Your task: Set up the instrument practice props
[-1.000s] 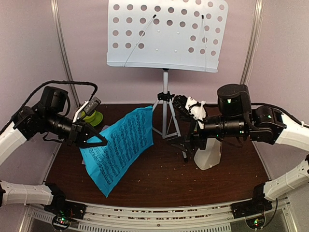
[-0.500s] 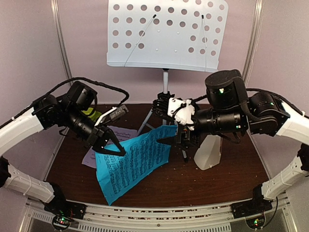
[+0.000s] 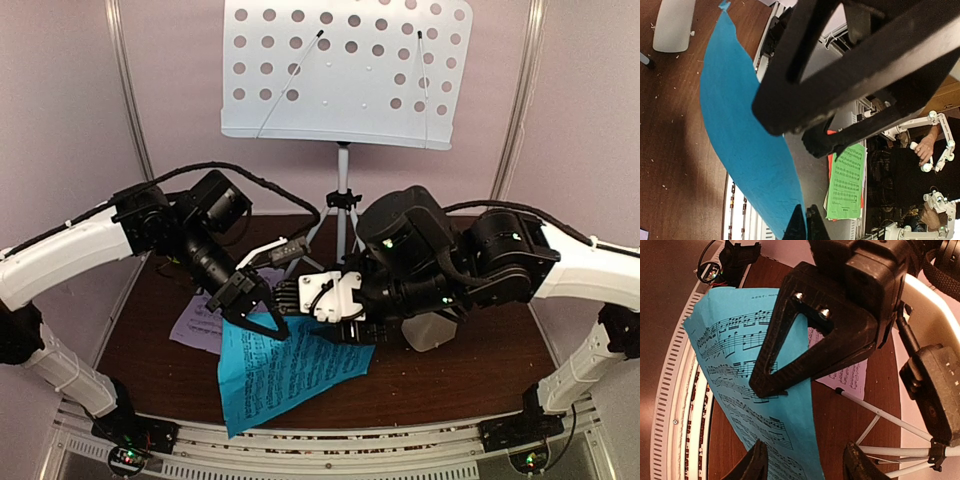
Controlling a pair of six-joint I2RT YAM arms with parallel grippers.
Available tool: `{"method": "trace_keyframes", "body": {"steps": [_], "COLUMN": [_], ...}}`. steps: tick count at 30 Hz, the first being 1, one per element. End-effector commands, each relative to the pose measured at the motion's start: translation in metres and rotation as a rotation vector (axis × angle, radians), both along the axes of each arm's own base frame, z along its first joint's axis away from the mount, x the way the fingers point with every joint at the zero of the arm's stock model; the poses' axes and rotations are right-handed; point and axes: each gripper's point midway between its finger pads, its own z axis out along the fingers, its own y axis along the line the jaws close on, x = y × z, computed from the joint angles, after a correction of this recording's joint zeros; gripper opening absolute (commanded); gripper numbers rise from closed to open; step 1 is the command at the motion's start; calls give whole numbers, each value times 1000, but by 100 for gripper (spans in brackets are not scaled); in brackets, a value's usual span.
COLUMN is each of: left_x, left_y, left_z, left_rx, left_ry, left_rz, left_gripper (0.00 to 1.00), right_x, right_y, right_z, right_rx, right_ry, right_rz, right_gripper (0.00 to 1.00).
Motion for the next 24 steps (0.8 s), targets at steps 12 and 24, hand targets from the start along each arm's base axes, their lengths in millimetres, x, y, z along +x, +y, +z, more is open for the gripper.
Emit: {"method": "trace_keyframes", "body": {"steps": [12, 24], "left_x": [-6, -7], "left_y": [-8, -15], "left_z": [9, 7], "left_rx": [17, 47], "left_ry": [-26, -67], "left_rz": [-60, -87], "left_gripper": [2, 2], "right_x": [-9, -6], "right_y": [-3, -3], "right_z": [-12, -22], "right_rx": [-42, -59], "right_ry": [53, 72], "right_rz": [-3, -40], "right_gripper": [50, 42]}}
